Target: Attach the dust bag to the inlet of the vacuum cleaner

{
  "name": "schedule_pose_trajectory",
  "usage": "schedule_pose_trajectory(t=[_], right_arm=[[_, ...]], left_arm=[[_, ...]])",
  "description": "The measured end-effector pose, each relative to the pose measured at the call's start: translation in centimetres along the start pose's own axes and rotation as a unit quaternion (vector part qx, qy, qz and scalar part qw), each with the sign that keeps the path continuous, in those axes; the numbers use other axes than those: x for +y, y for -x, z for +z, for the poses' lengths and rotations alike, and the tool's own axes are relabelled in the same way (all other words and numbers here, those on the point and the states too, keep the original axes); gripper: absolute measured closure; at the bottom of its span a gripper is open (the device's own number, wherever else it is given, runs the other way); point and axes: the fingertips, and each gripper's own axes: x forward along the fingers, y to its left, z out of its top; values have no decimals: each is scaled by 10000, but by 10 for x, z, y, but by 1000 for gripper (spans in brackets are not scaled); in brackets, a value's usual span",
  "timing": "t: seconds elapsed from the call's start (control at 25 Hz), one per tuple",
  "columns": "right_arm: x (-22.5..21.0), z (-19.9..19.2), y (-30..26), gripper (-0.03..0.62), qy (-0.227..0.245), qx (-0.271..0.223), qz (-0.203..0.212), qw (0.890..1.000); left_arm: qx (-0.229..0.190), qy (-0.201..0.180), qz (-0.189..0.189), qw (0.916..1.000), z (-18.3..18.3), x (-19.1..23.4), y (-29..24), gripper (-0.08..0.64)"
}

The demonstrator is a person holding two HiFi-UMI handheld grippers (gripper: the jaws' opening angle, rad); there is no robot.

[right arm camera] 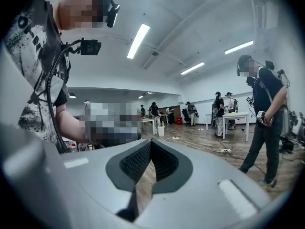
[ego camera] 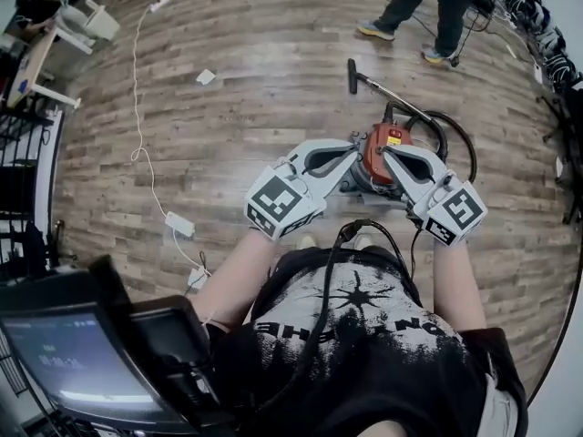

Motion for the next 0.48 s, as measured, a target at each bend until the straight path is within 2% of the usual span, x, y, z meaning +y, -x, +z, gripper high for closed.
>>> schedule_pose_trajectory(t=[0.24,0.48], right_arm=[[-17,16,39,584,493,47,317,9983],[-28,26,75,584,853,29,302,9959]], left_arm=[[-155,-230,476,9985,24,-21,-25,558],[-336,-353,561,9972,46,-50,-43,558]])
